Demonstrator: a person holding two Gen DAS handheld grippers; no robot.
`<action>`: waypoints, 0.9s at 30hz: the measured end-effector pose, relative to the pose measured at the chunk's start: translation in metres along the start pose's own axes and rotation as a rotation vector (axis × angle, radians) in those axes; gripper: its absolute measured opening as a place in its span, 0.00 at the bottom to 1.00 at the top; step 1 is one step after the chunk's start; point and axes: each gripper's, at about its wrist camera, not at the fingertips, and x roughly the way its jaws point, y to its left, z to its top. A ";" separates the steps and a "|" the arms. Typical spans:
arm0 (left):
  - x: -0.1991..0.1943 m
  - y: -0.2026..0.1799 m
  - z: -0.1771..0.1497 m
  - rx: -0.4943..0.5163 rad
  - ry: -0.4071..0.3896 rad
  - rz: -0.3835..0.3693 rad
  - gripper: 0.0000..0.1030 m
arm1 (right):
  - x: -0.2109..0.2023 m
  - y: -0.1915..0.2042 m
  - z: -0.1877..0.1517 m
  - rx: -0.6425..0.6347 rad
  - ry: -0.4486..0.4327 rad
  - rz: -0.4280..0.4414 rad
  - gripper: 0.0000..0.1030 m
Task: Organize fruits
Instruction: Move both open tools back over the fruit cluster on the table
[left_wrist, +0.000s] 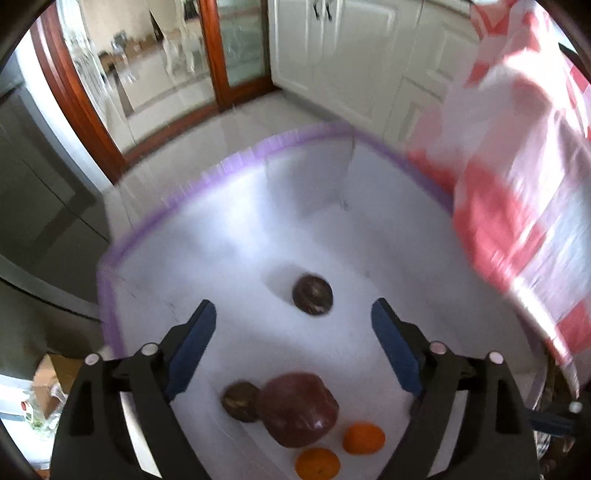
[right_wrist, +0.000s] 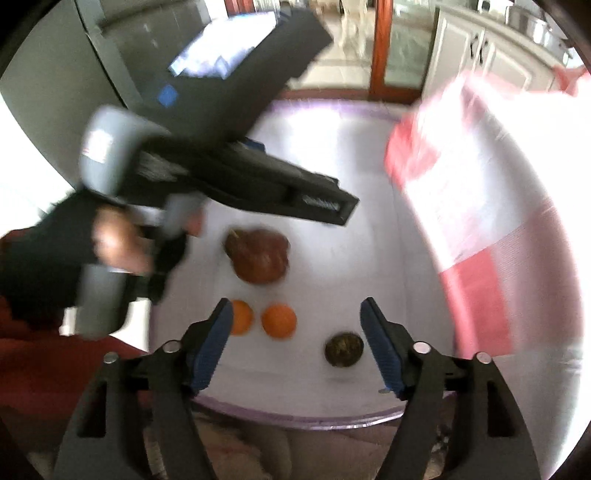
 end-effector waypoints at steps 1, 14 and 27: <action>-0.011 -0.001 0.005 0.002 -0.038 0.019 0.89 | -0.012 0.000 0.001 0.003 -0.034 0.013 0.74; -0.116 -0.098 0.042 0.204 -0.313 0.008 0.98 | -0.207 -0.100 -0.069 0.328 -0.519 -0.193 0.85; -0.158 -0.330 0.056 0.492 -0.307 -0.421 0.98 | -0.270 -0.249 -0.254 0.942 -0.678 -0.454 0.86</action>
